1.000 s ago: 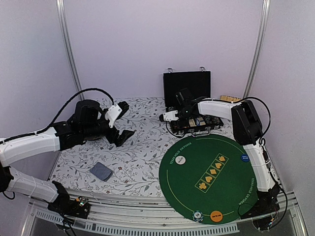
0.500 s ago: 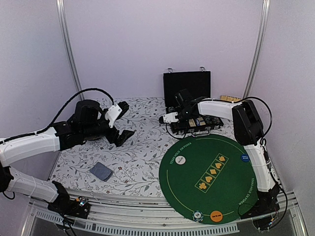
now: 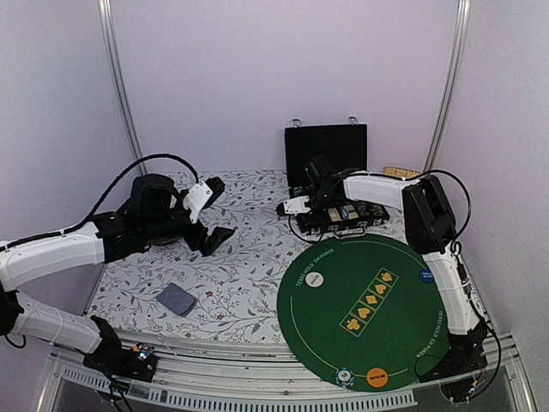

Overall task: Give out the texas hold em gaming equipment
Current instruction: Pick up the pile of poker chips from the chip case, then place the poker chips pile in the small blind area.

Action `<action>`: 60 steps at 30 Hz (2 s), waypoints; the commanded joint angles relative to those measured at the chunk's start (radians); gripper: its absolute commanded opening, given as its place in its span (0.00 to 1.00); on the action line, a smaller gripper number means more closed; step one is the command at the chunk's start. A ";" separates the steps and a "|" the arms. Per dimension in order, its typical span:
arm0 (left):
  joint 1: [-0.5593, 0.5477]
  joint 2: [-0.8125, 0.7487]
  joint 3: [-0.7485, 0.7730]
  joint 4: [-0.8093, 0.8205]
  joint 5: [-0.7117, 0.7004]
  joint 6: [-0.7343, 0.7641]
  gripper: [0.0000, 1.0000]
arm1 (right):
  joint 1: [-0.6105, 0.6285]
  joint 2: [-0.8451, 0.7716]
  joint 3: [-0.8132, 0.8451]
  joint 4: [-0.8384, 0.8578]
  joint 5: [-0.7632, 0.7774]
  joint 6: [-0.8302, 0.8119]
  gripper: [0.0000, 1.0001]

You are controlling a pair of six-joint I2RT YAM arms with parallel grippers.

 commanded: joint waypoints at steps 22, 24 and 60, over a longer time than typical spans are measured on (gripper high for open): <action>0.005 -0.010 -0.001 0.011 0.011 -0.003 0.98 | 0.013 -0.150 0.012 -0.058 -0.072 0.215 0.02; 0.003 -0.012 -0.001 0.012 0.010 -0.003 0.98 | 0.008 -0.164 0.012 -0.043 -0.101 0.244 0.02; -0.015 -0.094 0.011 0.028 0.040 -0.056 0.98 | -0.716 -1.303 -1.506 0.394 -0.394 1.780 0.02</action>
